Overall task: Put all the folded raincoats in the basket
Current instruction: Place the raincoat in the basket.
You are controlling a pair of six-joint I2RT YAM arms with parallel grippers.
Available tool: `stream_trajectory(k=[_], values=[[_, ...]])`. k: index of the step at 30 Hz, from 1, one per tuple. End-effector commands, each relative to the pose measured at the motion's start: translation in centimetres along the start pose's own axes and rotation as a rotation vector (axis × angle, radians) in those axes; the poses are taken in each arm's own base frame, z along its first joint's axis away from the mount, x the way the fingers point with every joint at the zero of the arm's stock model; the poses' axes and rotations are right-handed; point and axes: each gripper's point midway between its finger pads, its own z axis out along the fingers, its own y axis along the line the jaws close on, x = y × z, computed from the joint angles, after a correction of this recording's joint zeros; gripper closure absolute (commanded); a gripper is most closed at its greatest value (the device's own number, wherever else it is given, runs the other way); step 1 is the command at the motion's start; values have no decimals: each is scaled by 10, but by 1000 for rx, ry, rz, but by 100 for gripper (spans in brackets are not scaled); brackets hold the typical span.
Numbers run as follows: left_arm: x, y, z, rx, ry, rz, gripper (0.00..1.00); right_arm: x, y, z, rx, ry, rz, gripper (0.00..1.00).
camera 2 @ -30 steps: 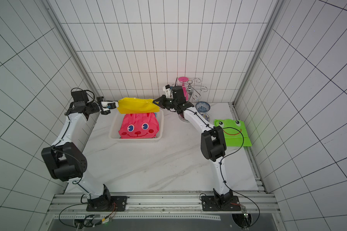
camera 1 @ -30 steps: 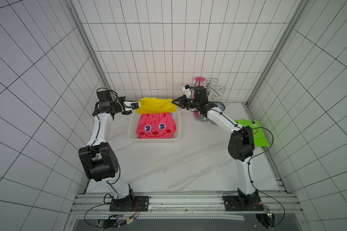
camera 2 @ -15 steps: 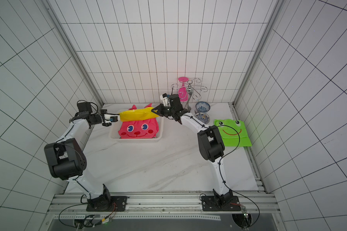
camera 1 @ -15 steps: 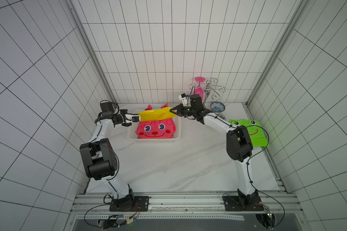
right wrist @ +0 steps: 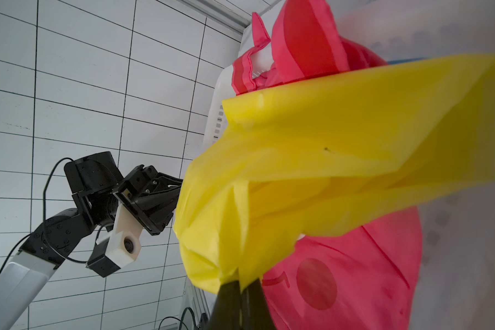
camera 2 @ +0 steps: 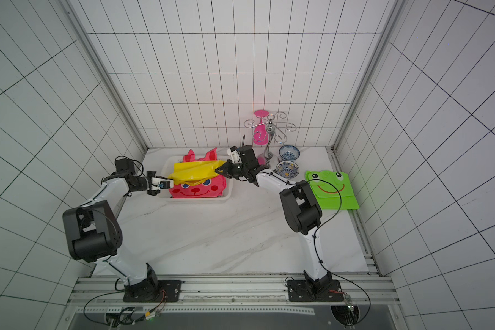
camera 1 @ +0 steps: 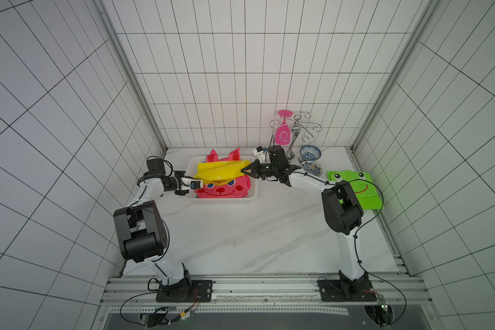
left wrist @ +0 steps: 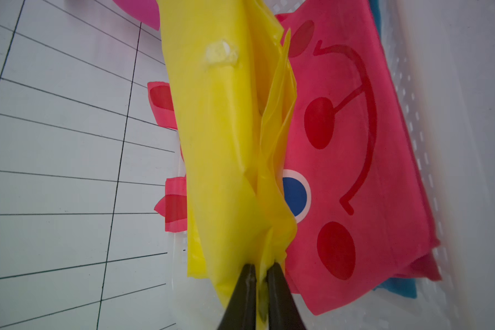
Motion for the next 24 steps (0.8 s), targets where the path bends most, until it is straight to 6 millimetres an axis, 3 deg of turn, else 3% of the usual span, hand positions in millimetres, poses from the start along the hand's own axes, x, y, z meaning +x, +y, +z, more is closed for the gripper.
stream_trajectory(k=[1,4,6,11,14,19,23,24], values=[[-12,-3,-12,2,-6,-15,71,11,28,-5,-56,5,4,82],[-17,-7,-18,14,-9,-37,55,19,33,-6,-67,22,38,72],[-21,-10,-23,16,-11,-49,50,22,33,-8,-74,30,63,68],[-35,-18,-37,31,-14,-76,49,36,16,-15,1,41,129,58],[-48,-20,-45,33,-33,-103,49,44,9,-23,33,43,149,56],[-83,7,-60,-52,-170,-283,46,54,-11,-39,176,37,185,56],[-109,27,-67,-64,-296,-542,13,54,-19,-57,288,15,156,56],[-113,30,-64,-59,-300,-599,10,53,-18,-60,307,10,141,56]])
